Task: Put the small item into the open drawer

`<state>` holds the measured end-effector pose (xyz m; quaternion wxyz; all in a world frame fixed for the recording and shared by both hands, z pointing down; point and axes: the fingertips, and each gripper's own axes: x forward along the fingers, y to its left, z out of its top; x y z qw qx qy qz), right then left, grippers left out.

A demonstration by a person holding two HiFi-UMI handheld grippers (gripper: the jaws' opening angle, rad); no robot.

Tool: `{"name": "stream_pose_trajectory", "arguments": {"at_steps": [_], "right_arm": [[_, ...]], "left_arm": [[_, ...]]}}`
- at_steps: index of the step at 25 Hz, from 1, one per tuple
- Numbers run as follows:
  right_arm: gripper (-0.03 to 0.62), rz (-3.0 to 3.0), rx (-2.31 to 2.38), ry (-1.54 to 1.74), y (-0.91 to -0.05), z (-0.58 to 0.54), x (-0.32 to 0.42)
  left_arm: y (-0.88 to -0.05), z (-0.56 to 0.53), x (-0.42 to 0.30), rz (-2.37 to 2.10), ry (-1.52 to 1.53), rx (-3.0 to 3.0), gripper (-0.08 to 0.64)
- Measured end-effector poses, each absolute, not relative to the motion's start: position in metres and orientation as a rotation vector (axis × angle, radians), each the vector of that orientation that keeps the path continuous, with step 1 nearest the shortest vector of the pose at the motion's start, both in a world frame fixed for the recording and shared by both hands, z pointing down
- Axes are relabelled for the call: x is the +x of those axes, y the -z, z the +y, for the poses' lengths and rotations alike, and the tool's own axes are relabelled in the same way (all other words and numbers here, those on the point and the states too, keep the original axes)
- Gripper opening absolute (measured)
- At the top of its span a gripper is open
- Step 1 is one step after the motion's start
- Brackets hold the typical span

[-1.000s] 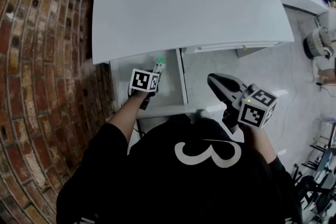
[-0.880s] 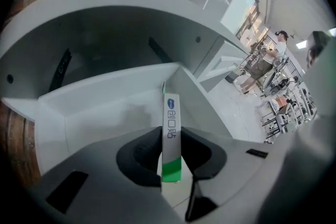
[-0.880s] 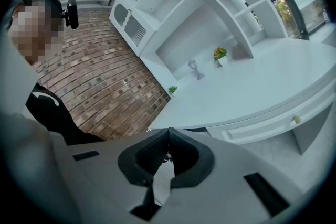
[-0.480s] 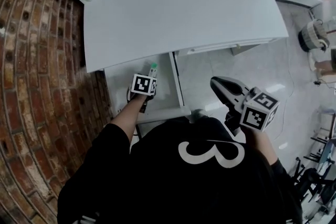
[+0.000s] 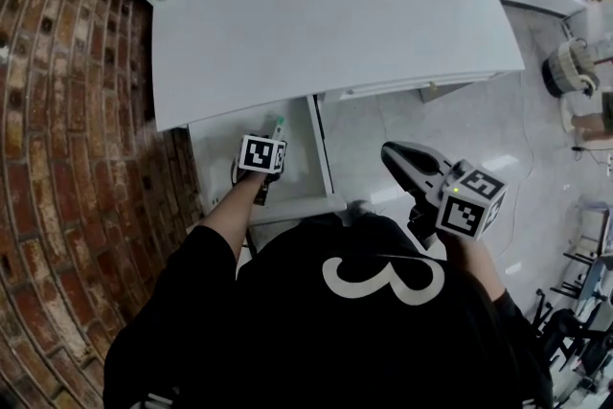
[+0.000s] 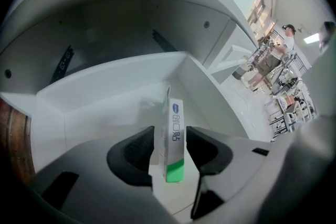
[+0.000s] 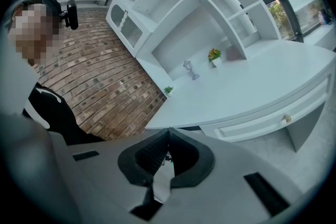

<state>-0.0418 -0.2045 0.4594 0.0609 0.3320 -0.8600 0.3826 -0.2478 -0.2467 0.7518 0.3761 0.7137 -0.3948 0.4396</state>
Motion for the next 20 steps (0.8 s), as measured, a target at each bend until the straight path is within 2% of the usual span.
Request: {"name": "stream_pose_trajectory", "arguments": {"at_steps": [5,7,9,16,18,20], "right_arm": [[0.011,-2.622,0.966,-1.150,-0.455,-0.203,-0.047],[0.011,-2.638,0.940,-1.137,-0.453,-0.202,-0.048],[0.011,-2.655,0.907,-1.122,-0.452,-0.201,-0.048],[0.009,-2.729,0.793,-1.113,-0.429,-0.196,-0.042],[0.009,-2.757,0.755,-1.095,-0.417,-0.196,-0.039],[0.009,-2.795,0.722,-1.074,-0.402,-0.195,-0.037]], "left_arm": [[-0.741,-0.245,-0.248,-1.004,-1.042,1.824,0.254],[-0.733,-0.246,-0.248,-1.031,-1.015,1.844,0.308],[-0.719,-0.249,-0.251,-1.086,-0.993,1.876,0.321],[-0.635,-0.251,-0.251,-1.224,-0.968,1.974,0.318],[-0.603,-0.248,-0.242,-1.247,-0.926,2.003,0.290],[-0.571,-0.242,-0.229,-1.247,-0.846,2.041,0.233]]}}
